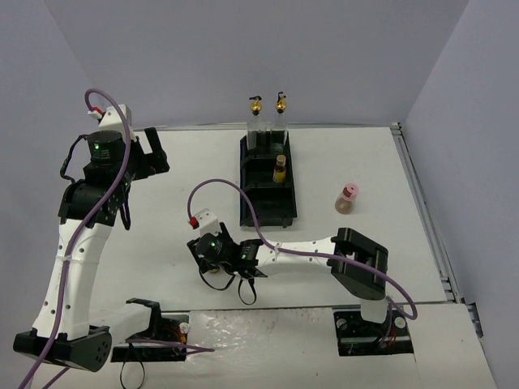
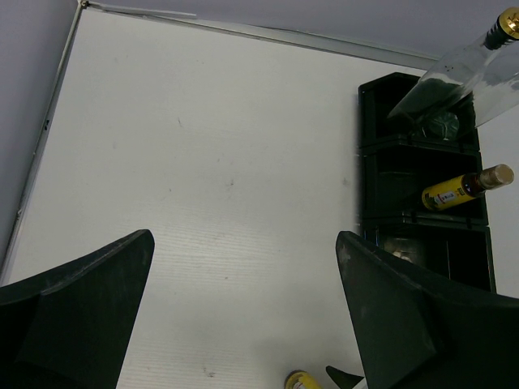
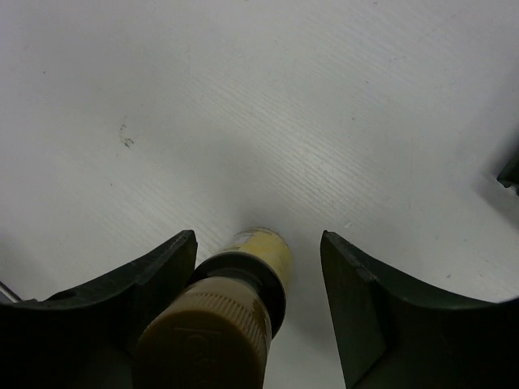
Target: Organize the condiment bottles
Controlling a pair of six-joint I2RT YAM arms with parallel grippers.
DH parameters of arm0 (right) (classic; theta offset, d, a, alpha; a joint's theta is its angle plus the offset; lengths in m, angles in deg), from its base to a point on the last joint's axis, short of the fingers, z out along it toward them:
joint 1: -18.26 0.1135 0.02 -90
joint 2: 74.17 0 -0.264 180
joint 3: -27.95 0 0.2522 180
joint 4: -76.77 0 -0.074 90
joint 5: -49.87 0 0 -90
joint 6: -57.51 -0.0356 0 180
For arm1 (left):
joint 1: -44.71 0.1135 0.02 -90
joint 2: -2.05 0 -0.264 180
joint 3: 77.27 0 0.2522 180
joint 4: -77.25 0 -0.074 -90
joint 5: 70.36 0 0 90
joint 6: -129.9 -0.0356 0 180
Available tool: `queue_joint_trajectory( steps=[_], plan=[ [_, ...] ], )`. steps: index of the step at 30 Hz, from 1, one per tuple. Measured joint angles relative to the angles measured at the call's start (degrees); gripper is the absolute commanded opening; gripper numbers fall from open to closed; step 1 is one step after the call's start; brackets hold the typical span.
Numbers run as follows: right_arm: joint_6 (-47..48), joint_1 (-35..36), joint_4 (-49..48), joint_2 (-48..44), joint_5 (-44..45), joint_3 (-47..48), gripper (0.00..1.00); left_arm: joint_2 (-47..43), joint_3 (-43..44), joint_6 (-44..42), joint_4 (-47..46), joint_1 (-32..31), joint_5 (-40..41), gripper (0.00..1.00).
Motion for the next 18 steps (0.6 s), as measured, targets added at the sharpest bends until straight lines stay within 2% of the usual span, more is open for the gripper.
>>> queue_joint_trajectory(
  steps=[9,18],
  plan=[
    [-0.01,0.00,-0.76,0.07,0.12,0.00,0.00,-0.22,-0.53,-0.09,-0.01,0.00,-0.01,0.92],
    [0.56,-0.69,3.74,0.07,1.79,2.12,0.00,-0.41,-0.60,-0.07,-0.01,0.00,0.00,0.92]
  ],
)
